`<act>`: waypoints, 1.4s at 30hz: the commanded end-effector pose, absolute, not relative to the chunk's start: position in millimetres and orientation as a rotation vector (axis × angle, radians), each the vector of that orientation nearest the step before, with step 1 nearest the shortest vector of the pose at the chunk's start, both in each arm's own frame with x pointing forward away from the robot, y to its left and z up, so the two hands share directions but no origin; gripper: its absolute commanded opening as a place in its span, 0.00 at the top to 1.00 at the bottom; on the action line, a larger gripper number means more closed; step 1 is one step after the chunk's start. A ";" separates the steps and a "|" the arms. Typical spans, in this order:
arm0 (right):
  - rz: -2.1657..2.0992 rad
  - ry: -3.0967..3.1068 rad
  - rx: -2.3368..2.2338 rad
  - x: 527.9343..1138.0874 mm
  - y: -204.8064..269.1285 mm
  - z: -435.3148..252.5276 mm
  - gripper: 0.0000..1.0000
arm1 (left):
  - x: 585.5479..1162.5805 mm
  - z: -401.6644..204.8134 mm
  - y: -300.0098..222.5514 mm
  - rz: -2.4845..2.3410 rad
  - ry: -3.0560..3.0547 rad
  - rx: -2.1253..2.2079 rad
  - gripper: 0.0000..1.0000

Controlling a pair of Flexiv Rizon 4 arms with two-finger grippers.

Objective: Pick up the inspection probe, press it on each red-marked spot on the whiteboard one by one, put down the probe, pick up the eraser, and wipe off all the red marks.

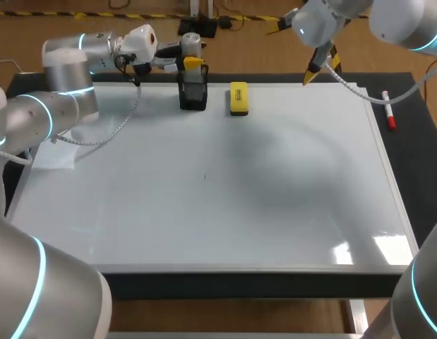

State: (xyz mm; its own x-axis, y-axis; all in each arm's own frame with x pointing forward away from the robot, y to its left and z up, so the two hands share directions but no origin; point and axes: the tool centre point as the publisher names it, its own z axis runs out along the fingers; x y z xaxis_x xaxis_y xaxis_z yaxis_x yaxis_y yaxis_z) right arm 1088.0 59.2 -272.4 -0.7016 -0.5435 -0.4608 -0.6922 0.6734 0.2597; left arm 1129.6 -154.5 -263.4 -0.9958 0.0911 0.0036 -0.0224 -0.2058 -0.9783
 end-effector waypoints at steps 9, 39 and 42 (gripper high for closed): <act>0.594 2.546 -0.979 1088.0 58.9 -271.7 0.00 | 1129.9 -263.5 -154.3 2.357 -1.927 -0.102 0.00; 0.594 2.546 -0.979 1088.0 58.9 -271.7 0.00 | 1089.0 -228.8 -83.4 2.129 -2.599 0.124 0.00; 0.594 2.546 -0.979 1088.0 58.9 -271.7 0.00 | 1083.2 -224.6 -72.2 2.108 -2.667 0.190 0.00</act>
